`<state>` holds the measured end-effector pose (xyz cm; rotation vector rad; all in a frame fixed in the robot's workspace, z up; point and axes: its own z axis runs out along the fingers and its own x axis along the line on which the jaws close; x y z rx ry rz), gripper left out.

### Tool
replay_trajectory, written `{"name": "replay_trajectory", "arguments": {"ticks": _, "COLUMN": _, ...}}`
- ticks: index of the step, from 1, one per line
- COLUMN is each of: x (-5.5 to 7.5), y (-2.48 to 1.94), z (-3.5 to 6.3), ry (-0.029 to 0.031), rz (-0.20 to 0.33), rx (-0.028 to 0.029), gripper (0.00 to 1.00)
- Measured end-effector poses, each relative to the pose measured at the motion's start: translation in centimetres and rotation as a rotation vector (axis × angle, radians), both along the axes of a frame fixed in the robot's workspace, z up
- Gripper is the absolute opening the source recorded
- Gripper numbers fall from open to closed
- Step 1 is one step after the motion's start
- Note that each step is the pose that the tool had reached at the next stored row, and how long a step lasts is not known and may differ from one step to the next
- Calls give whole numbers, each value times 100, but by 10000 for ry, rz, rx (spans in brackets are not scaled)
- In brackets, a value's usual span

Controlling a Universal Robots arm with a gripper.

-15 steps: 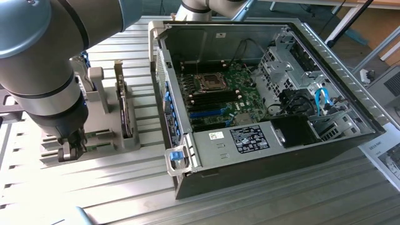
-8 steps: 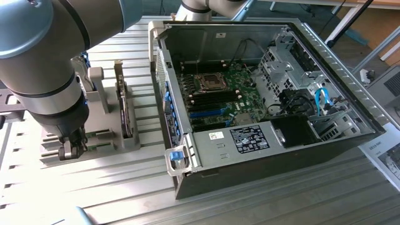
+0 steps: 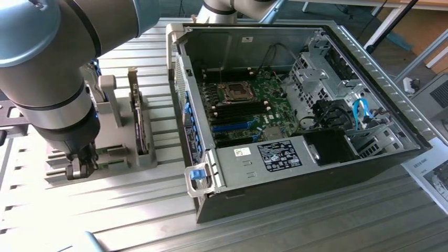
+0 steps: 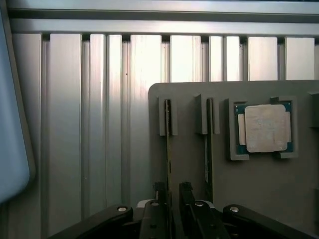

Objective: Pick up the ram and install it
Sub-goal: 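Pick up the ram and move it above insertion slot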

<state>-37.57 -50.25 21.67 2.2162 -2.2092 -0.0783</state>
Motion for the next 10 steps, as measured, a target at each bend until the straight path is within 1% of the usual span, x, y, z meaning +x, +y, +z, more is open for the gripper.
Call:
{"name": "replay_trajectory", "arguments": {"ticks": 5, "x": -1, "y": 0, "z": -34, "ry": 4, "rz": 0, "rx": -3, "gripper": 25}}
{"name": "replay_trajectory", "arguments": {"ticks": 8, "x": -1, "y": -1, "z": -39, "ry": 6, "rz": 0, "rx": -5, "gripper": 25}}
{"name": "replay_trajectory", "arguments": {"ticks": 10, "x": 0, "y": 0, "z": -54, "ry": -1, "rz": 0, "rx": 1, "gripper": 25}}
